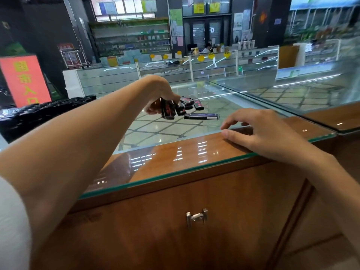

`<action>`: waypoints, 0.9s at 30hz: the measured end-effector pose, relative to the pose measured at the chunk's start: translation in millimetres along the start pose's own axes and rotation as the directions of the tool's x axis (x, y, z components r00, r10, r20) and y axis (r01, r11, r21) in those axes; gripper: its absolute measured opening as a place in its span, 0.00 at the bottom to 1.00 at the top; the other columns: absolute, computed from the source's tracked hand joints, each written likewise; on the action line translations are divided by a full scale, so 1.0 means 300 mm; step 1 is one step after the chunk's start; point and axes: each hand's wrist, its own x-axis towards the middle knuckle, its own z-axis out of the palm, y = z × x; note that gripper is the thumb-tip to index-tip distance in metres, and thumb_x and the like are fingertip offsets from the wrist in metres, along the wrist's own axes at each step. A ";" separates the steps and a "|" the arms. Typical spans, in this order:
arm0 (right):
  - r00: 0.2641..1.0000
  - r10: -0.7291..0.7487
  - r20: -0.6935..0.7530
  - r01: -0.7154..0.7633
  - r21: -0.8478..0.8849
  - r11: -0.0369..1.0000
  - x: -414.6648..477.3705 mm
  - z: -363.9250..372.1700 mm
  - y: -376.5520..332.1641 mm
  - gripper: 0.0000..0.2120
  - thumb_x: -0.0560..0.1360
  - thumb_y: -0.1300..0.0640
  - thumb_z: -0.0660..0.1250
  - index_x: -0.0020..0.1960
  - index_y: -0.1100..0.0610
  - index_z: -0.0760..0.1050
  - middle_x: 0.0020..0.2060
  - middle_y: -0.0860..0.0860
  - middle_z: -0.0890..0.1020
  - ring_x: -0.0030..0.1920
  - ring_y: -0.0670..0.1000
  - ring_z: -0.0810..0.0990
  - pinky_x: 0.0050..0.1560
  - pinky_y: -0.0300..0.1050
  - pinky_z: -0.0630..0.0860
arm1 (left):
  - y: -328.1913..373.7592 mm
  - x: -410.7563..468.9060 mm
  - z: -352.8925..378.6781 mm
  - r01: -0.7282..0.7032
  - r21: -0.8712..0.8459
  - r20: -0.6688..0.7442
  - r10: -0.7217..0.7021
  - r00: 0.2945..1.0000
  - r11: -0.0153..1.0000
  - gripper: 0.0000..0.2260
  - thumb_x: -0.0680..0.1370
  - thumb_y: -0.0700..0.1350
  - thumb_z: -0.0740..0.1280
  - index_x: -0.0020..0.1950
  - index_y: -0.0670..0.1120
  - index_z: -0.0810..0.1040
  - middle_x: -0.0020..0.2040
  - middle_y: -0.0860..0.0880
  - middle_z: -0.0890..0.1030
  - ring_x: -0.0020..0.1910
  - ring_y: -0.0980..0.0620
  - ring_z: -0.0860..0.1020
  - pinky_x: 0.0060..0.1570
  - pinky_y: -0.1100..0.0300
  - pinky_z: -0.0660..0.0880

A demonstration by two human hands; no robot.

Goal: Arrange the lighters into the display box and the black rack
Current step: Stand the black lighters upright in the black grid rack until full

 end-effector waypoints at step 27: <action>0.971 0.044 -0.234 -0.030 0.064 0.998 0.033 0.019 -0.101 0.06 0.74 0.59 0.69 0.50 0.52 0.79 0.41 0.44 0.80 0.42 0.38 0.77 0.46 0.28 0.71 | -0.315 -0.323 0.029 -0.684 -0.513 -0.334 0.614 0.715 0.518 0.14 0.80 0.49 0.60 0.51 0.39 0.76 0.34 0.52 0.78 0.31 0.56 0.70 0.24 0.67 0.66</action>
